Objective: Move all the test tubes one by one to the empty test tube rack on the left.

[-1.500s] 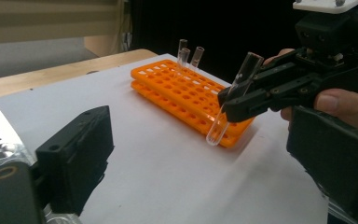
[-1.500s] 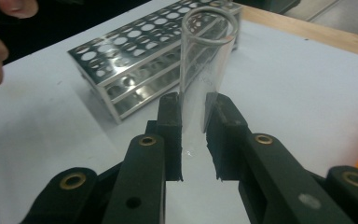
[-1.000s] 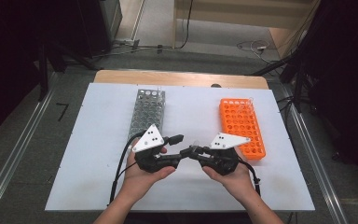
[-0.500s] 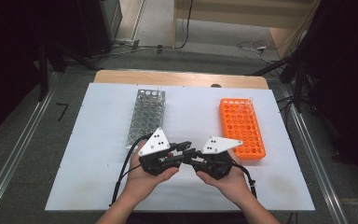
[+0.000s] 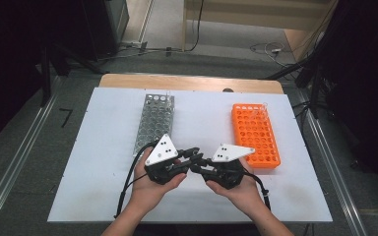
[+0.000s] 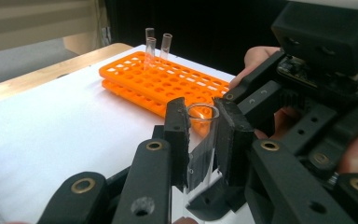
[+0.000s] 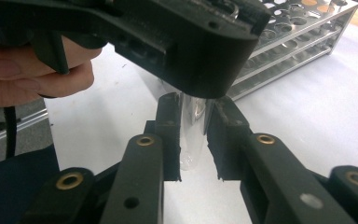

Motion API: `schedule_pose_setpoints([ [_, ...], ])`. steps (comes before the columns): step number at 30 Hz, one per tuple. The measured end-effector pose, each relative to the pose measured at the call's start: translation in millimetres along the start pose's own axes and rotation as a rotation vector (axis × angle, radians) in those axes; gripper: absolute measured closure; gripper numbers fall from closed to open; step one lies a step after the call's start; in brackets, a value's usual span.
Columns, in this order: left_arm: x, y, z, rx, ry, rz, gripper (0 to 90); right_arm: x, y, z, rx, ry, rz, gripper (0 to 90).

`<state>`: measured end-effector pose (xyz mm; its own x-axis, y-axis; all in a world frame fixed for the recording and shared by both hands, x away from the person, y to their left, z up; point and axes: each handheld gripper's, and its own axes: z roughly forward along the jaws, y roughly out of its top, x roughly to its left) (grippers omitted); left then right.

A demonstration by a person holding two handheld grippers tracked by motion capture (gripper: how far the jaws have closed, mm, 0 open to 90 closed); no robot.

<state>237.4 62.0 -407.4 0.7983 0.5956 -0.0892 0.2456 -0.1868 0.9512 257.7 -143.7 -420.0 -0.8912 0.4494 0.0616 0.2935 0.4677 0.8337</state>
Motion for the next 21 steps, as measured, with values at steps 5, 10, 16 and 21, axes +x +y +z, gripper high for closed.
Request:
schedule_pose_setpoints([
  [5, 6.6, 1.3, -2.4, -0.01, 0.012, -0.023, 75.2, 0.0, -1.3, -3.2, -0.01, -0.009, -0.016, 42.2],
  [10, 12.9, 2.3, -4.9, -0.012, 0.023, -0.037, 75.2, -7.8, -5.8, -13.1, -0.019, -0.022, 0.01, 13.8],
  [16, 22.4, 4.5, -5.2, -0.021, 0.04, -0.05, 75.2, -23.8, -18.0, -33.0, -0.058, -0.021, 0.053, 6.7],
  [21, 32.5, 9.1, -3.7, -0.022, 0.056, -0.055, 75.2, -34.2, -30.6, -48.4, -0.061, -0.047, 0.067, 4.6],
])
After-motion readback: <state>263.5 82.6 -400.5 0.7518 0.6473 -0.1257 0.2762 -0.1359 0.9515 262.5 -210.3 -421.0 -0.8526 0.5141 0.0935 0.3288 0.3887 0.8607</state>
